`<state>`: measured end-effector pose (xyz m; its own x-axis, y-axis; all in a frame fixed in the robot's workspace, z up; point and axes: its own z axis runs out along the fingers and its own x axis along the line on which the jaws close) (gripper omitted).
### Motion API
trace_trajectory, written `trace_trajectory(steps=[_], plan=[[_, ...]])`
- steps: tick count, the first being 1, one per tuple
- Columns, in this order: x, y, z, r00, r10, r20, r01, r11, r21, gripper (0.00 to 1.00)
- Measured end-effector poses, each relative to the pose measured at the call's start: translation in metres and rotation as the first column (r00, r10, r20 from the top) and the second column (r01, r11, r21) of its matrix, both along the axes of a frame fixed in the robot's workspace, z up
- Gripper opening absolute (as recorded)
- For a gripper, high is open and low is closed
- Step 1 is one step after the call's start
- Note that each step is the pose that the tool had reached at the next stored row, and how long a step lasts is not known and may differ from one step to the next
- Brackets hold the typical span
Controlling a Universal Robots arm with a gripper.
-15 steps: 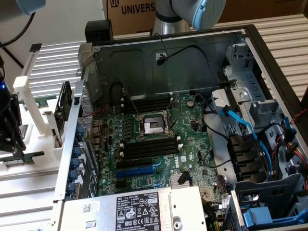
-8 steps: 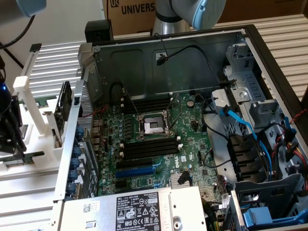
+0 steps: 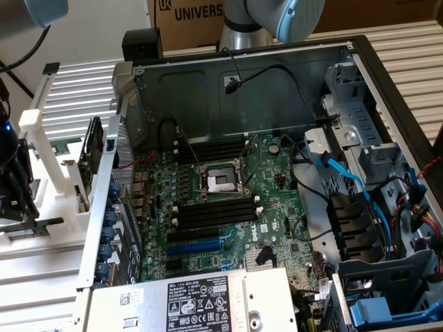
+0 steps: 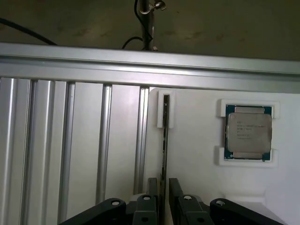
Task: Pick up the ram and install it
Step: 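Pick up the ram and move it above insertion slot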
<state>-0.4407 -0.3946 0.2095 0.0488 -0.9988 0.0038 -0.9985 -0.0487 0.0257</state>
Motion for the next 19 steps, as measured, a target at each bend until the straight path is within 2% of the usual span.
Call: trace_trajectory(steps=[10,19], plan=[[0.0,0.0005,-0.0059,0.9999,0.012,-0.0016,-0.012,0.9999,0.0001,0.25],[0.0003,0.0017,-0.0065,0.9999,0.015,-0.0039,-0.015,0.9999,0.0001,0.25]])
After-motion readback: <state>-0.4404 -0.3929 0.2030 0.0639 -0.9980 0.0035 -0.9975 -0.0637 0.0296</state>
